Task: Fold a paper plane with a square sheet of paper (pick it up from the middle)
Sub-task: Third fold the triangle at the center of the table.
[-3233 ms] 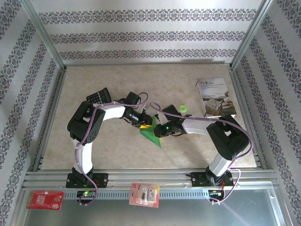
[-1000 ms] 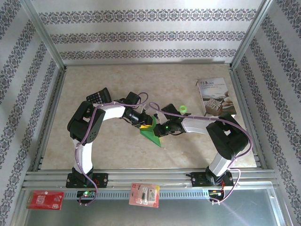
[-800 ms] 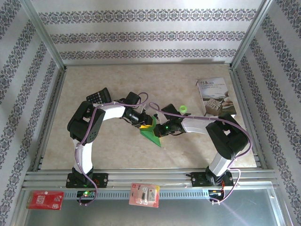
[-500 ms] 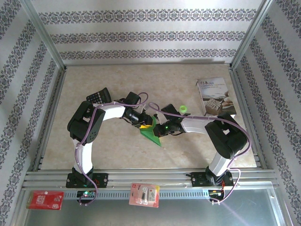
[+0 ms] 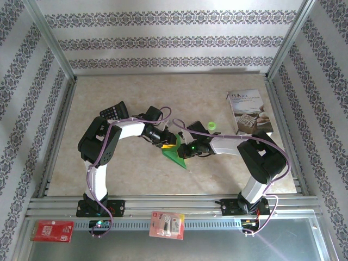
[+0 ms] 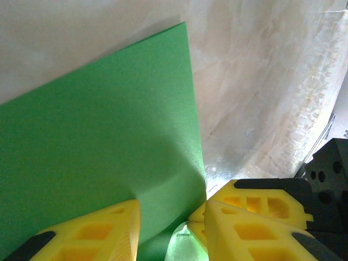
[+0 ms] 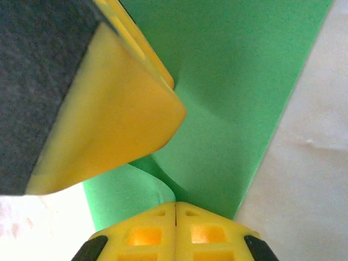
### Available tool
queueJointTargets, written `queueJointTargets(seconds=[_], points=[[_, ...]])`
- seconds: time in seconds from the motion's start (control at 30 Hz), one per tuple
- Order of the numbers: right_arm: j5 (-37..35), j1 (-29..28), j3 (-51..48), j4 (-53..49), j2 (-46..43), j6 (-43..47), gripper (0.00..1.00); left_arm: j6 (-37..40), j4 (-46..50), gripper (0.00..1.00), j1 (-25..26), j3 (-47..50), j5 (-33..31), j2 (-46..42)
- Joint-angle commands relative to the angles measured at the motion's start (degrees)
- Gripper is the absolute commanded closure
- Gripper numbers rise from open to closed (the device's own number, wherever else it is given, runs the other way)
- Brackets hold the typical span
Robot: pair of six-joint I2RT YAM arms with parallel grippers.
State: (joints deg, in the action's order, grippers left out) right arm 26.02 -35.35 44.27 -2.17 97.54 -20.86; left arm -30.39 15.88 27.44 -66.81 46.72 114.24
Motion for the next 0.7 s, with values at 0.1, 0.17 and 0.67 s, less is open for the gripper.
queueJointTargets(seconds=[0.1,0.17,0.67], points=[[-0.99,0.14,-2.27,-0.75,-0.16,-1.09,0.95,0.62,1.26,0.64,1.08,0.89,-2.25,2.22],[-1.23,-0.02,-2.68,-0.50,-0.08,-1.46,0.95,0.43,1.27,0.64,1.08,0.67,-2.26,2.31],[-5.94,-0.60,-6.67,1.77,-0.57,-7.57,0.98,-1.64,1.52,0.55,-0.98,-5.47,-3.06,-0.10]])
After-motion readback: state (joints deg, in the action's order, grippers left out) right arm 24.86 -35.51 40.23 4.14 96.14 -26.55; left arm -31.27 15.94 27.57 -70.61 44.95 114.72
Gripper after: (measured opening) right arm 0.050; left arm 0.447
